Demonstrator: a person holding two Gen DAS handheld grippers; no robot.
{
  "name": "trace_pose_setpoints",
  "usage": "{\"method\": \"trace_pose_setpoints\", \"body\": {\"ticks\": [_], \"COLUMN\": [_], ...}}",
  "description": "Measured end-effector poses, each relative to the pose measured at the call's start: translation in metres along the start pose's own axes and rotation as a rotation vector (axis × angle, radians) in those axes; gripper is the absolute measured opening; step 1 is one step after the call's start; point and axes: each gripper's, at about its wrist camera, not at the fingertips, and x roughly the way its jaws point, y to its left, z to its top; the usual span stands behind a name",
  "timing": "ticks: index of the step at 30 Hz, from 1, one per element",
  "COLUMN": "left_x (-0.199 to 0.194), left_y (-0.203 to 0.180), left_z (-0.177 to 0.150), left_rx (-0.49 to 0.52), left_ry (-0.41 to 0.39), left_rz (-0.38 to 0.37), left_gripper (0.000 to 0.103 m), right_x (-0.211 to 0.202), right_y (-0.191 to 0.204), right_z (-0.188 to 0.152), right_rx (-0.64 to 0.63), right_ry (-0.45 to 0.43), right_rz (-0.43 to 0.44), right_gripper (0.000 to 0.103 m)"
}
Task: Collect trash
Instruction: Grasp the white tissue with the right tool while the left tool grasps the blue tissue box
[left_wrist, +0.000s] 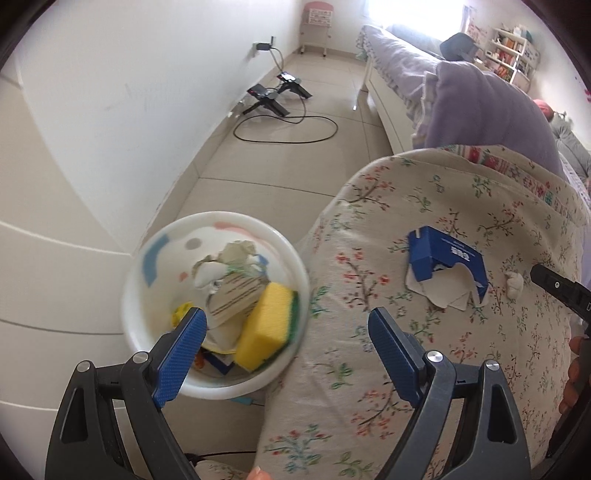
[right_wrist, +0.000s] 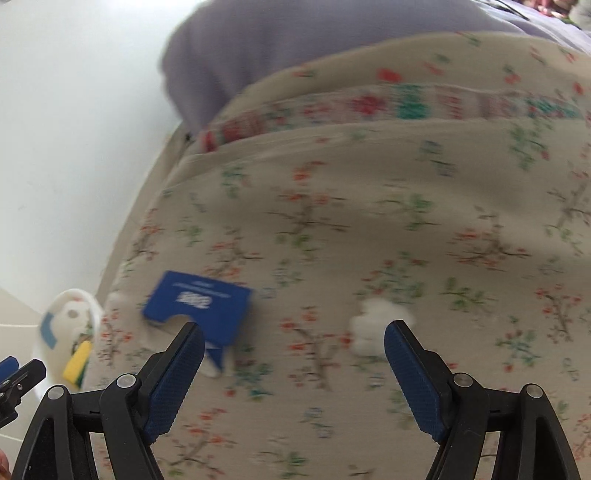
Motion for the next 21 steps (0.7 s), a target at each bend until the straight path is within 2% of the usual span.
{"method": "trace_pose_setpoints", "body": {"ticks": [11,16,21], "left_x": [0.038,0.057,0.072], "left_y": [-0.054,-0.071,-0.083], "left_z": [0.008,0.011,0.014], "left_rx": [0.057,0.073,0.072], "left_ry": [0.009,0.012,0.009], "left_rz": [-0.051,-0.074,-0.094], "left_gripper": [0.091,0.091,0.090], "right_x": [0.011,0.025,0.041], "right_y": [-0.057,-0.064,-0.054], "right_z": [0.003,-0.001,-0.005], "right_rx": [0.086,0.109,0.074], "right_ry": [0.032,0.058,0.084], "right_rz": [-0.064,-0.073,-0.088], "right_gripper": [0.084,0.084,0.083]}}
